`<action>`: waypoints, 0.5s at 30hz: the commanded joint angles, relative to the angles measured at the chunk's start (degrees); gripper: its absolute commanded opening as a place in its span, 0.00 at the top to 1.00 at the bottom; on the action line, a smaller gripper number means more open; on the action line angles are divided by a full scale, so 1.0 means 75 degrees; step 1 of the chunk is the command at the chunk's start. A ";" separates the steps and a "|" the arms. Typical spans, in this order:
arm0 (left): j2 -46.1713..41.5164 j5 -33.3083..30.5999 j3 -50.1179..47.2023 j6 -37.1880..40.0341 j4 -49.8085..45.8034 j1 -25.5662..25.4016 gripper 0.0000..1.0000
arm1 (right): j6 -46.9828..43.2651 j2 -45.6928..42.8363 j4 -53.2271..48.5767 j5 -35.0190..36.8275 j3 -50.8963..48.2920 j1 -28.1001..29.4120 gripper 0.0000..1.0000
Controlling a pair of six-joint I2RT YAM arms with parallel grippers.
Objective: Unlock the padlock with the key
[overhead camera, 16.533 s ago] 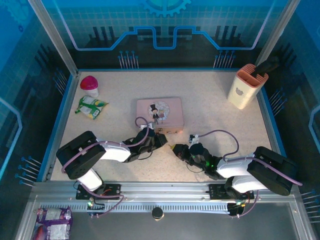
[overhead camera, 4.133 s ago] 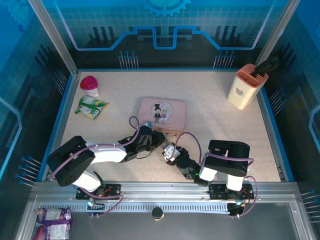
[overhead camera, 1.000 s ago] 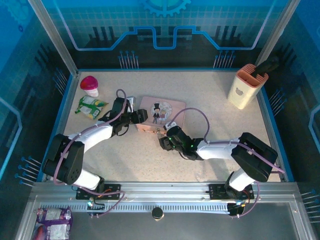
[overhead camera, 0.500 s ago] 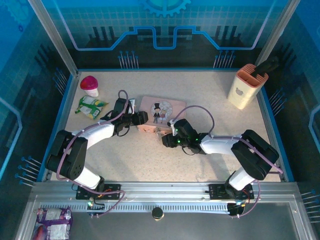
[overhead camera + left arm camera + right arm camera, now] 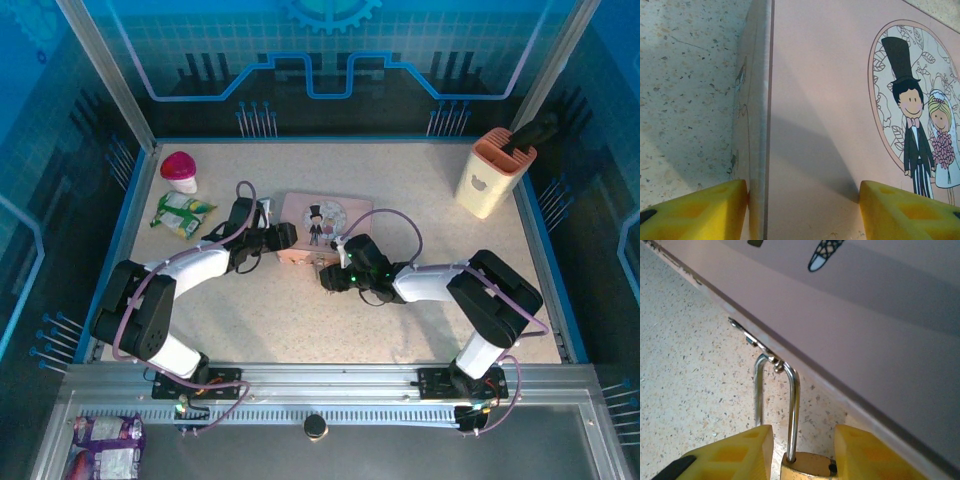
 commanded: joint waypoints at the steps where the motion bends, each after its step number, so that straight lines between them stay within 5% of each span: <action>1: -0.0024 0.0098 -0.0223 -0.0200 -0.0239 -0.0182 0.40 | 0.0021 0.0112 0.0216 0.0028 0.0194 -0.0119 0.62; 15: -0.0075 -0.0216 -0.0393 -0.0520 -0.0262 -0.0470 0.41 | 0.0539 0.0306 0.0492 0.0138 0.0186 -0.0066 0.79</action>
